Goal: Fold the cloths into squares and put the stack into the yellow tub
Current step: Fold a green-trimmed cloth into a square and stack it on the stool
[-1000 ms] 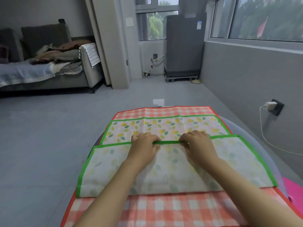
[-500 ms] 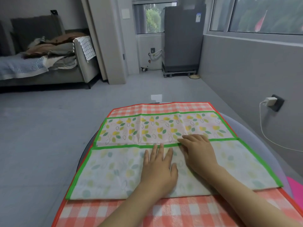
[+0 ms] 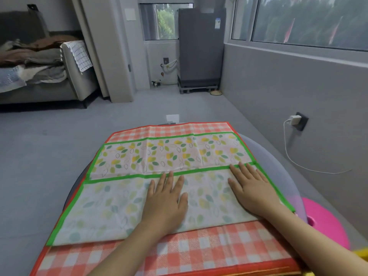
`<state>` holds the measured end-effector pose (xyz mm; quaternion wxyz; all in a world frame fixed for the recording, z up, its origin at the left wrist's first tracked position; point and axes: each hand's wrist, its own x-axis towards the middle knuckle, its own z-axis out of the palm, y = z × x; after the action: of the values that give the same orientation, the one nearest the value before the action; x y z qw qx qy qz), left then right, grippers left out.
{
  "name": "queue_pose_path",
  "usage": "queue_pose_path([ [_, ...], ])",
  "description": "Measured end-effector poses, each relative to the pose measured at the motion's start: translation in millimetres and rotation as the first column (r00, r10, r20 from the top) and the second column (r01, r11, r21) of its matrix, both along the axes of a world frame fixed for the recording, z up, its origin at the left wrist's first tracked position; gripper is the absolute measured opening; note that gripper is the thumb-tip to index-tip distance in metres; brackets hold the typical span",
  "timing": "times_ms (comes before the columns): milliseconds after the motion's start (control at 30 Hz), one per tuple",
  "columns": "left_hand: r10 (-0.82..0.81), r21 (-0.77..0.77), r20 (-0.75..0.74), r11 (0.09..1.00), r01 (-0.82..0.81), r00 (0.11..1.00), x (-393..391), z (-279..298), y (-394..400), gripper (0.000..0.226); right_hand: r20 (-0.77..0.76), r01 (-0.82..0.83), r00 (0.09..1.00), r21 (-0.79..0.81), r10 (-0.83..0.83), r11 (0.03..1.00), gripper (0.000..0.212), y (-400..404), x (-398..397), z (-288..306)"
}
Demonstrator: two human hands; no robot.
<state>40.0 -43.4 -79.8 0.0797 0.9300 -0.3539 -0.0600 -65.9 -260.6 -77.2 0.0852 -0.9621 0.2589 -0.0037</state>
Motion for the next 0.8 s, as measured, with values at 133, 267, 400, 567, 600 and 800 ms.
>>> queue_pose_path([
  [133, 0.003, -0.001, -0.002, 1.0, -0.003, 1.0, -0.5, 0.6, 0.1, 0.055, 0.03, 0.033, 0.999, -0.009, -0.033, 0.999, 0.056, 8.1, 4.9, 3.1],
  [267, 0.007, -0.006, -0.009, 1.0, -0.007, 1.0, -0.6, 1.6, -1.6, 0.055, 0.15, -0.199, 0.971, 0.092, 0.184, 0.976, 0.051, 48.1, 28.2, 9.4],
  [400, -0.01, -0.029, -0.019, 1.0, 0.01, 1.0, 6.0, 3.1, 4.6, 0.052, 0.142, -0.293, 0.949, 0.074, 0.28, 0.953, 0.051, 72.5, 44.7, 0.2],
  [567, 0.102, -0.013, -0.002, 0.995, -0.102, 0.995, 32.1, 2.0, 51.3, 0.053, 0.073, -0.266, 0.962, 0.022, 0.264, 0.964, 0.052, 71.9, 43.8, -3.7],
  [600, 0.136, 0.002, -0.002, 0.991, -0.136, 0.991, 38.3, 1.7, 61.8, 0.053, 0.067, -0.267, 0.962, 0.018, 0.266, 0.963, 0.052, 72.8, 43.6, -3.0],
  [800, 0.241, 0.039, 0.003, 0.97, -0.24, 0.971, 58.9, 1.0, 99.6, 0.057, 0.067, -0.261, 0.963, 0.017, 0.26, 0.965, 0.052, 74.7, 43.0, -0.3],
])
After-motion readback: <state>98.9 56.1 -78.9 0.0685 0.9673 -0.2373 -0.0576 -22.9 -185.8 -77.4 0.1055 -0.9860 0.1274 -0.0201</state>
